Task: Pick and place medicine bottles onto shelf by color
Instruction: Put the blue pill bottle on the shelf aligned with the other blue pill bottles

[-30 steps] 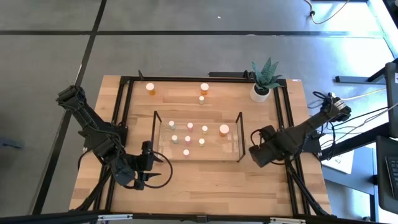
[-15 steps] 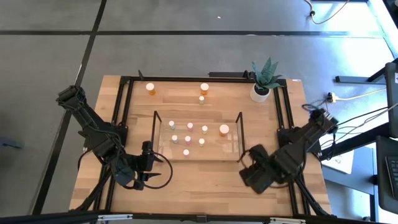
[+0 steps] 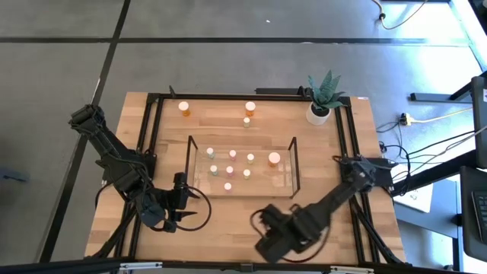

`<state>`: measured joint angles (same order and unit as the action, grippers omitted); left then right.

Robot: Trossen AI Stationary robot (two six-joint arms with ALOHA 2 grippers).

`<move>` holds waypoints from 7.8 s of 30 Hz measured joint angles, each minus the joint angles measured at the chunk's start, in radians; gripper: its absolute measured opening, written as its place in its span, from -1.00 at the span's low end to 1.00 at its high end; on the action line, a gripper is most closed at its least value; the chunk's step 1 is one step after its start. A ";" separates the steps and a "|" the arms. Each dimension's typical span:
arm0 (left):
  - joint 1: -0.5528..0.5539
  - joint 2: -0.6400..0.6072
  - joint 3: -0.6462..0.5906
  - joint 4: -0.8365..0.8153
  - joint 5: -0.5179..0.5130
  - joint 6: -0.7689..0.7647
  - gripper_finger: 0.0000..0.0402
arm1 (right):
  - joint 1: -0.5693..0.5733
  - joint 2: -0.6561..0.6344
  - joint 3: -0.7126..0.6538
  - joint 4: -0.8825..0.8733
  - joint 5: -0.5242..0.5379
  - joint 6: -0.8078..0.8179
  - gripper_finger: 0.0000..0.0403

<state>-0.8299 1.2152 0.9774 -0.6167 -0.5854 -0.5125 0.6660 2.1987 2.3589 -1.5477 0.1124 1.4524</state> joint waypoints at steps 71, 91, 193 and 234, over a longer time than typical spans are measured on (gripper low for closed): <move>0.000 0.000 0.000 -0.004 0.006 -0.001 0.09 | -0.204 0.265 -0.059 0.342 -0.047 -0.717 0.09; 0.000 0.000 0.000 -0.003 0.006 -0.001 0.09 | -0.205 0.218 -0.003 0.286 -0.032 -0.698 0.23; 0.198 0.763 0.000 1.067 0.029 0.159 -0.05 | -0.002 -0.007 -0.003 0.264 0.393 -0.621 0.23; 0.186 0.709 0.000 1.034 0.031 0.156 -0.47 | -0.002 -0.007 -0.003 0.264 0.393 -0.625 0.23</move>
<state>-0.6439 1.9244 0.9771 0.4172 -0.5549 -0.3561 0.6640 2.1921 2.3558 -1.2839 0.5056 0.8276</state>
